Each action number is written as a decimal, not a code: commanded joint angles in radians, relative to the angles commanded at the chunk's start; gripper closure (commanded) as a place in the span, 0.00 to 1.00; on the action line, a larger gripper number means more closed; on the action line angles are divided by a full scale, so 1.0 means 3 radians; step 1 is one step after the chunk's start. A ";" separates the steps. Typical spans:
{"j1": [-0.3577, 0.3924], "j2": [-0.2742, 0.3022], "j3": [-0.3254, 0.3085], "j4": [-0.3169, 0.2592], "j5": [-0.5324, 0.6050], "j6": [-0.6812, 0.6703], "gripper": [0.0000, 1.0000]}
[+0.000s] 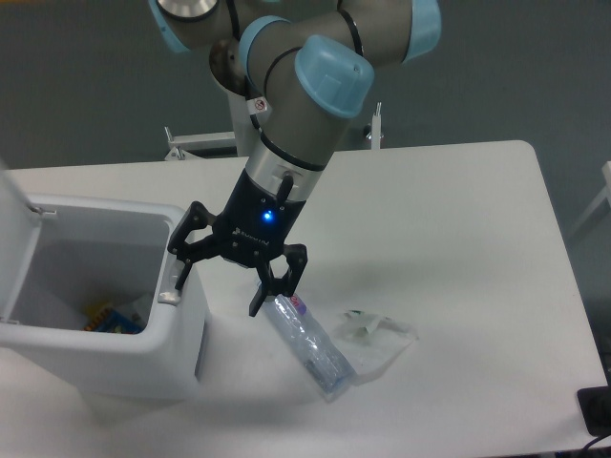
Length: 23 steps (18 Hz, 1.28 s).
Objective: Open the trash can
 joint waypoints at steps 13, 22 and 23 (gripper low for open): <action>0.0286 -0.0061 0.0179 0.0261 -0.0005 0.0036 0.00; 0.1012 -0.0429 0.0169 0.0276 0.0000 0.0771 0.00; 0.1063 -0.0480 0.0189 0.0276 0.0000 0.0853 0.00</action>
